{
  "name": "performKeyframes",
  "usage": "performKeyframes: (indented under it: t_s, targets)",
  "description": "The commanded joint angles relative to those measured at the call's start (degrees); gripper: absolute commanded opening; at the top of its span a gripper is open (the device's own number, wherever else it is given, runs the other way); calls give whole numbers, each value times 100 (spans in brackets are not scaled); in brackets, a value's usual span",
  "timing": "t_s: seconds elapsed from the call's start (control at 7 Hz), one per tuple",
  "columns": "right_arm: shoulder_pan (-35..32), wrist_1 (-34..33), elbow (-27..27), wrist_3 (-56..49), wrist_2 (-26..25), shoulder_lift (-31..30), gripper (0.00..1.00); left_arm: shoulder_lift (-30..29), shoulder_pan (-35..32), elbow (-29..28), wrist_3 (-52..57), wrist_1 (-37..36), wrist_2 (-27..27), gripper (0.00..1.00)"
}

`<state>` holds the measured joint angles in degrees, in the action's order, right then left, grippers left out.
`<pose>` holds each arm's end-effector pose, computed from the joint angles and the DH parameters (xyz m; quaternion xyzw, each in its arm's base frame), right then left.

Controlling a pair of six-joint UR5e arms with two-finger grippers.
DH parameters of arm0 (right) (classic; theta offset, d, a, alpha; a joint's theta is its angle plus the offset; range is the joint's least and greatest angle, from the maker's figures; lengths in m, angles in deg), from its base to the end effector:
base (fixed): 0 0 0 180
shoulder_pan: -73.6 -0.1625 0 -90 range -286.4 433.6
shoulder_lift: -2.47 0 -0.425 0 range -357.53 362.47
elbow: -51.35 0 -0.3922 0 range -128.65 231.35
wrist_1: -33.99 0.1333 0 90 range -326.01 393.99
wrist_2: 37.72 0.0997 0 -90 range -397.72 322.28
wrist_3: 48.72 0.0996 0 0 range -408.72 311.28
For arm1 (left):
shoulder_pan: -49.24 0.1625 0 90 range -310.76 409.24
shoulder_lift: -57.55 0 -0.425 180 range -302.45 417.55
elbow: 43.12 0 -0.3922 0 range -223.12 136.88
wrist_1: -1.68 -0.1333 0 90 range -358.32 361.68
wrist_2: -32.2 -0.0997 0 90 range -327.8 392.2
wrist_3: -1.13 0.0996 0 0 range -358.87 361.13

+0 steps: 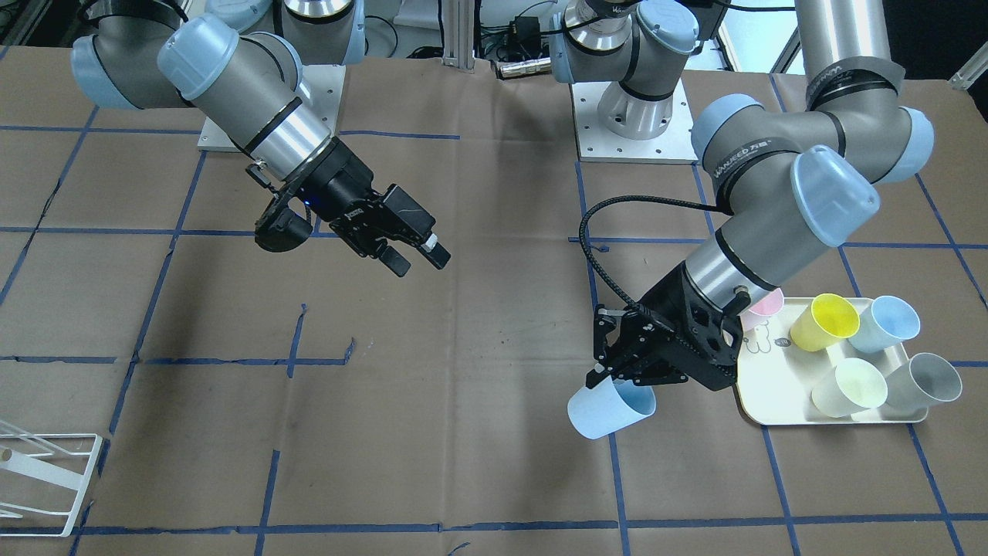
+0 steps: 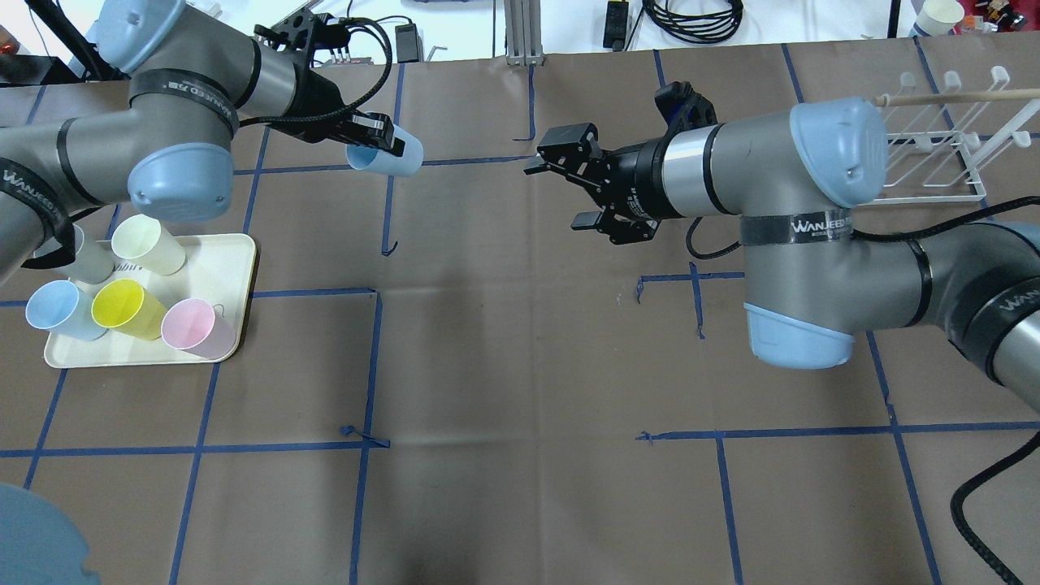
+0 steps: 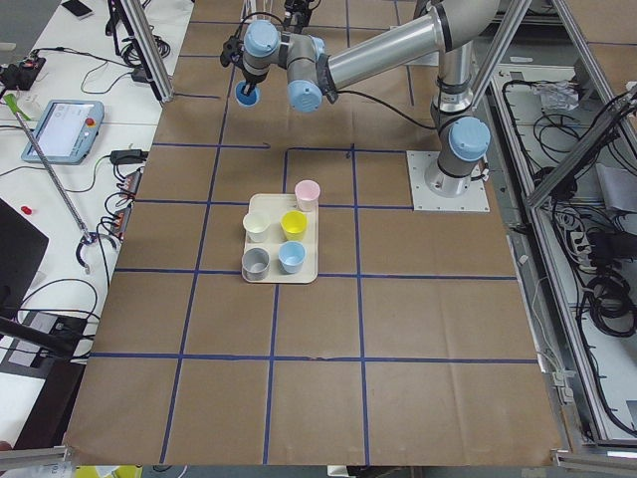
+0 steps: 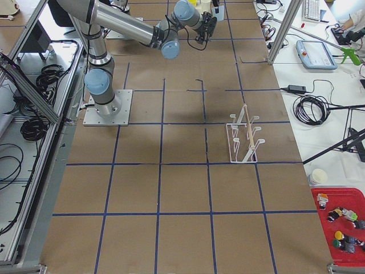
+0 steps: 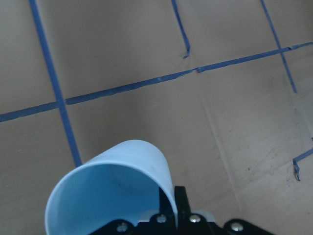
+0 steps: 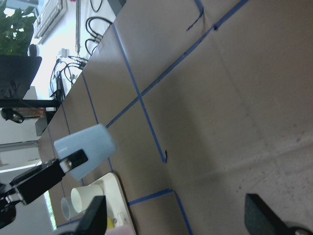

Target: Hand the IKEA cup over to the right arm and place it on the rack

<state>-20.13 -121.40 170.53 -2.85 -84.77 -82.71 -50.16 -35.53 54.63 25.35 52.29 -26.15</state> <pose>0.2322 -0.4698 0.3564 0.2297 0.8716 -0.0807 0.4255 -0.1300 -0.6150 0.3405 -0.1902 -0.9365 0.1816 0.2321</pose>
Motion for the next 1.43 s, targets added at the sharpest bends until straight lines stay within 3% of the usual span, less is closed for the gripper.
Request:
performKeyframes:
  t_s: [0.0,0.71,0.86,1.14,1.29]
  targets:
    - [30,-97,307,-7,416,-25,99,-92,-31,287,466,-585,558,0]
    - [713,-106,273,80,416,-86,100,-13,57,1877,372,-3966,2370,0]
    - [907,-385,272,115,416,-130,99,-48,65,2010,372,-4615,2755,0]
    - [1023,-1814,456,1977,416,-78,100,-83,118,2143,381,-5609,3554,0]
    - [1006,-2064,527,2492,433,-34,100,-275,214,2317,390,-6111,4002,0]
